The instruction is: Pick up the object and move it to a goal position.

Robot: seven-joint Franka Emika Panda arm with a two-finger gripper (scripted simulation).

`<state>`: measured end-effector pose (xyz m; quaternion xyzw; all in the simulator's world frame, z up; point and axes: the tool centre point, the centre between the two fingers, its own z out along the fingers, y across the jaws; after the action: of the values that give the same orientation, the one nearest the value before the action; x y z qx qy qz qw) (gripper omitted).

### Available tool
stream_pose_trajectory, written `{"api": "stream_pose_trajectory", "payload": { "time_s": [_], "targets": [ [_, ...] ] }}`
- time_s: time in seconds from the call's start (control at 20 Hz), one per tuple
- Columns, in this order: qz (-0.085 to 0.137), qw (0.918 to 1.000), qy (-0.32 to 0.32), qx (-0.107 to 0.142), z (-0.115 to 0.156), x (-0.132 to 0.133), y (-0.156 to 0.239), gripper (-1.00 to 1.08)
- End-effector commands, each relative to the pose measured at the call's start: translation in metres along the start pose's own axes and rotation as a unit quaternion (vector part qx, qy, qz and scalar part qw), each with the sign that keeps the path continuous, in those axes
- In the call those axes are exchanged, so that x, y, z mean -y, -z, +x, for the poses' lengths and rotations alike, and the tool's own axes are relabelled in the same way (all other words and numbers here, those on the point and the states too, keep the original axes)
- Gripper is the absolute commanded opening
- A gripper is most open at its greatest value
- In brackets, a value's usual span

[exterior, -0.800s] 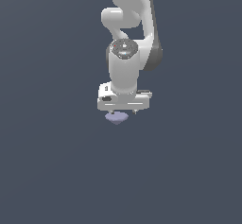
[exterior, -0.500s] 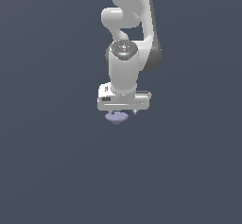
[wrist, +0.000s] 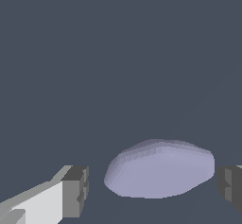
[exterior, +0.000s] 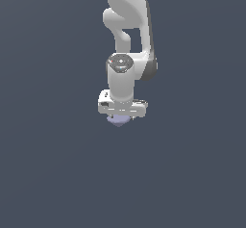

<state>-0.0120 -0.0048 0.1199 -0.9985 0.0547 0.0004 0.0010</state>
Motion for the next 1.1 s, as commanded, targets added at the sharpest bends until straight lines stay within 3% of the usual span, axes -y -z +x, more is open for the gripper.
{"api": "stream_pose_trajectory", "payload": {
  "time_s": [0.0, 0.5, 1.0, 1.05],
  "targets": [
    [-0.001, 0.9996, -0.028, 0.000, -0.006, -0.006, -0.019, 1.00],
    [-0.002, 0.9935, -0.114, -0.001, -0.026, -0.022, -0.079, 1.00],
    [-0.001, 0.9922, -0.125, -0.001, -0.028, -0.022, -0.088, 1.00],
    [-0.001, 0.9922, -0.125, -0.001, -0.028, -0.022, -0.088, -1.00]
  ]
}}
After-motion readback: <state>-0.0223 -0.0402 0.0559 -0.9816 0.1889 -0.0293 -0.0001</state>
